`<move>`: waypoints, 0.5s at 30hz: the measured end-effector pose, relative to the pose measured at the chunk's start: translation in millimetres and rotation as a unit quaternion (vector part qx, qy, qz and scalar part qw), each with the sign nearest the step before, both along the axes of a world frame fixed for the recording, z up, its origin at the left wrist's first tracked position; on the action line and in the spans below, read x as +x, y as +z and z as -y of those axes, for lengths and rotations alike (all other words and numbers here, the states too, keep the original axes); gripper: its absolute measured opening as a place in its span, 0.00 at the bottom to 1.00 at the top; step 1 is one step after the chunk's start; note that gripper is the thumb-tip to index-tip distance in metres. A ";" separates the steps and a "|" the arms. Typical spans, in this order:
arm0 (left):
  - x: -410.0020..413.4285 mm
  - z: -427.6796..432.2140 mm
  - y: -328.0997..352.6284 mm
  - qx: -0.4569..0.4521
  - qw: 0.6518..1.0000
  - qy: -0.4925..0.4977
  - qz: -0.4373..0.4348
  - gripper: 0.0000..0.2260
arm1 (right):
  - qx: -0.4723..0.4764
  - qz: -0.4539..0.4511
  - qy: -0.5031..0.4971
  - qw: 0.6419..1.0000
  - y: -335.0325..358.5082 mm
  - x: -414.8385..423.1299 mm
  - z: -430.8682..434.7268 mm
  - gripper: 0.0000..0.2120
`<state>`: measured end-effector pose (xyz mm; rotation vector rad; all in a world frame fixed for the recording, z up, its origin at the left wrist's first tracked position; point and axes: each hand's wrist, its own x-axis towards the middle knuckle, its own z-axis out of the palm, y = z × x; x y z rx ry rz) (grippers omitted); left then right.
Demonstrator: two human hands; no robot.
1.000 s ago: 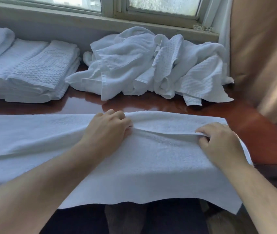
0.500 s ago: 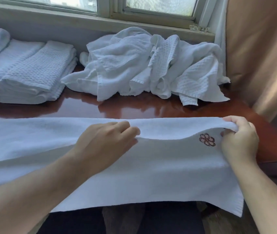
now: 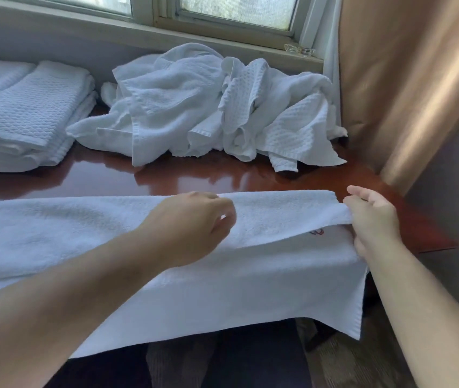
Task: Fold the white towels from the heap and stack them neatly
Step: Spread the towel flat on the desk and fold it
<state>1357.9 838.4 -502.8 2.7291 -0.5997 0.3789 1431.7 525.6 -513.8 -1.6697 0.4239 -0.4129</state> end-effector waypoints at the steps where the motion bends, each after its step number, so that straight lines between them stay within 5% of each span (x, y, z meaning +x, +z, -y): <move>1: 6.7 12.2 1.8 -0.010 1.000 -0.013 -0.006 0.10 | 0.019 -0.026 0.002 0.999 2.2 2.6 3.4 0.10; 6: 27.6 55.6 -13.3 0.035 0.994 -0.075 -0.066 0.21 | 0.049 -0.141 0.043 0.988 17.3 2.0 17.3 0.09; 10: 28.8 57.5 -34.7 0.059 0.992 -0.078 -0.080 0.27 | -0.092 -0.149 0.078 0.981 9.2 1.9 17.5 0.16; 15: 28.9 52.4 -38.5 0.078 0.990 -0.076 -0.090 0.33 | -0.245 -0.061 0.022 0.967 -7.0 -6.2 18.0 0.07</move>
